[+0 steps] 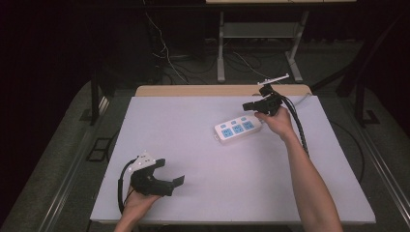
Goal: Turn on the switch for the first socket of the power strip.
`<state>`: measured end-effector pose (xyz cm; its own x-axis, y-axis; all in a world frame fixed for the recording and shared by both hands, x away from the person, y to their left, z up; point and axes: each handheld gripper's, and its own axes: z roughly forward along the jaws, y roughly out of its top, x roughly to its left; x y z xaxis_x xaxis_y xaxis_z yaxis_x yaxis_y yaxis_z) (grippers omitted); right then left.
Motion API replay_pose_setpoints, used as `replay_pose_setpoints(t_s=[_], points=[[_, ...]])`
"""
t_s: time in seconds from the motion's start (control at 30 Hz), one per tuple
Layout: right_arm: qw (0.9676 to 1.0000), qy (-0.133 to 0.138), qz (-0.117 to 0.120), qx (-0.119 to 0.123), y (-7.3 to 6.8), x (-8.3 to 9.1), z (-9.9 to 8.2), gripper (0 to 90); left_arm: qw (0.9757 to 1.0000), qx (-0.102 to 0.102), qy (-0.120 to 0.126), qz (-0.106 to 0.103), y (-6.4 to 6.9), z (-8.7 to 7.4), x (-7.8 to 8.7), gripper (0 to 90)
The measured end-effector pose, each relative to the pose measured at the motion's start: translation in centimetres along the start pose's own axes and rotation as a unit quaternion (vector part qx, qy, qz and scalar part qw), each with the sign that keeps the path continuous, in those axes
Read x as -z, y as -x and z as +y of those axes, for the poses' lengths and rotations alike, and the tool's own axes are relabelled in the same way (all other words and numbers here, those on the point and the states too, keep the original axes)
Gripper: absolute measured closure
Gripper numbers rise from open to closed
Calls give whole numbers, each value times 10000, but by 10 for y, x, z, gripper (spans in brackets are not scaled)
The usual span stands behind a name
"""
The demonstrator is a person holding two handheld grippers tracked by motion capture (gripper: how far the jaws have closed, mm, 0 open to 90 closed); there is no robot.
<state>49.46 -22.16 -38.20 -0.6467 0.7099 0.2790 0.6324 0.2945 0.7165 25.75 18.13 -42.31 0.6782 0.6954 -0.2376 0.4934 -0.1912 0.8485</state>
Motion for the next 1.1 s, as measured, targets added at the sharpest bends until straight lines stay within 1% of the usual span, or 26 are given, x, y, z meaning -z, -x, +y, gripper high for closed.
replay_pose_setpoints(t_s=[0.03, 0.07, 0.1, 0.17, 0.27, 0.3, 0.33, 0.37, 0.5, 0.53, 0.6, 0.67, 0.73, 0.77, 0.8, 0.87, 0.9, 1.07, 1.1], points=[[10000, 2, -18, 4, 0, -1, 0, 892, 10000, 12, 4, 2, 0, 0, 0, 0], [9999, 2, -81, 64, 1, -2, -1, 893, 10000, 1, 5, 11, -1, 0, 0, 0], [9999, 2, -81, 64, 1, -2, -1, 893, 10000, 2, 2, 13, -1, 0, 1, 0], [9997, 3, -210, 85, 3, -5, -2, 893, 10000, -8, -11, 22, -1, 0, 1, 0], [9997, -33, -253, 58, 5, -7, -3, 894, 10000, -14, -16, 30, -1, 0, 0, 0], [9997, -67, -254, 7, 8, -10, -4, 894, 10000, -18, -18, 28, -1, 0, 0, 0], [9997, -67, -254, 7, 8, -10, -4, 894, 10000, -20, -19, 30, -1, 0, 0, 0], [9996, -118, -257, -58, 10, -13, -6, 894, 10000, -23, -23, 31, -1, 0, 0, 0], [9993, -215, -200, -243, 16, -19, -9, 894, 10000, -28, -31, 33, -1, 0, 0, 0], [9993, -215, -200, -243, 16, -19, -9, 894, 10000, -28, -31, 33, -1, 0, 0, 0], [9988, -330, -219, -290, 18, -23, -12, 894, 10000, -37, -40, 28, -1, 0, 0, 0], [9987, -359, -213, -297, 19, -24, -13, 894, 10000, -41, -44, 29, -1, 0, 0, 0], [9983, -414, -157, -371, 19, -27, -14, 894, 10000, -39, -42, 30, -1, 0, 0, 0], [9983, -414, -157, -371, 19, -27, -14, 894, 10000, -39, -40, 31, -2, -1, 0, 0], [9982, -450, -101, -394, 19, -29, -15, 894, 10000, -35, -42, 33, -2, -1, 0, 0], [9980, -486, -100, -401, 19, -30, -16, 894, 10000, -45, -43, 31, -1, -1, 0, 0], [9977, -541, -58, -416, 19, -32, -17, 894, 10000, -44, -43, 25, -1, -1, 0, 0], [9975, -499, 7, -500, 19, -34, -19, 895, 10000, -57, -64, 27, -1, -1, 0, 0], [9975, -522, -25, -472, 19, -33, -20, 896, 10000, -63, -65, 25, -1, -1, 0, 0]])
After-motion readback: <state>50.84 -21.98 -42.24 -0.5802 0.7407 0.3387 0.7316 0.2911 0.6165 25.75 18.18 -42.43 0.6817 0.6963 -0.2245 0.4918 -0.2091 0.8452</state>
